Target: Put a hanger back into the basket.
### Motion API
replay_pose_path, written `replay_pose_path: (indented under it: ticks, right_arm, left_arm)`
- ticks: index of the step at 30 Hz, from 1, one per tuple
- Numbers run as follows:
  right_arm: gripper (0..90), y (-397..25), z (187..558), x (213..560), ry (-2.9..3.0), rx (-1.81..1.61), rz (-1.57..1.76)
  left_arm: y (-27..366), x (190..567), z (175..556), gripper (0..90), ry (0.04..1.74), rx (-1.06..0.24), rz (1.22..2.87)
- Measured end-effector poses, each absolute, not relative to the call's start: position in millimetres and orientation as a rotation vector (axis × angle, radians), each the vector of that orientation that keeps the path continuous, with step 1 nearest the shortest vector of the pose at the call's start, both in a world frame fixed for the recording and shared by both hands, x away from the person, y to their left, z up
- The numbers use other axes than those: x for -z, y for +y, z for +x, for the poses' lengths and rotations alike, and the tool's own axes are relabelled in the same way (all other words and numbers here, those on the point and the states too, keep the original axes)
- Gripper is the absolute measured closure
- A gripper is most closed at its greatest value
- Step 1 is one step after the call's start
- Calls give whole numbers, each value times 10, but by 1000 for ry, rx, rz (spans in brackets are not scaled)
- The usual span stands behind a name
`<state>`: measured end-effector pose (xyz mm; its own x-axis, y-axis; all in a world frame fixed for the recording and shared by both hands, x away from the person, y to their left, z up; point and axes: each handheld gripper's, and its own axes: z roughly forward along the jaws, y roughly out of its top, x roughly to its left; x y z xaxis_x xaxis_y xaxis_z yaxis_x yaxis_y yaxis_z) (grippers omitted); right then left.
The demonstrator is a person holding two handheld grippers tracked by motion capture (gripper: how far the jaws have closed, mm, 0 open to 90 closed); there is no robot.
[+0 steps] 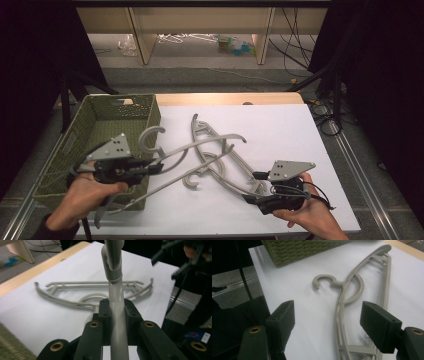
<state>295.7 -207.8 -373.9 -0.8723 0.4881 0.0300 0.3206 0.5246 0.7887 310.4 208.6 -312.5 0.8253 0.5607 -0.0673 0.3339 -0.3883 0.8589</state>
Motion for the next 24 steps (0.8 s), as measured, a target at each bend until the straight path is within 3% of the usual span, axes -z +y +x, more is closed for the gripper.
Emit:
replay_pose_path:
  ticks: [11, 24]
  right_arm:
    - [290, -2058, 2996, 3839, 2594, -1255, 701]
    - [277, -2077, 3055, 3911, 2586, -1261, 719]
  left_arm:
    - [2725, 2870, 3497, 789, 846, -447, 1938]
    - [3252, 3029, 3847, 789, 991, -530, 1879]
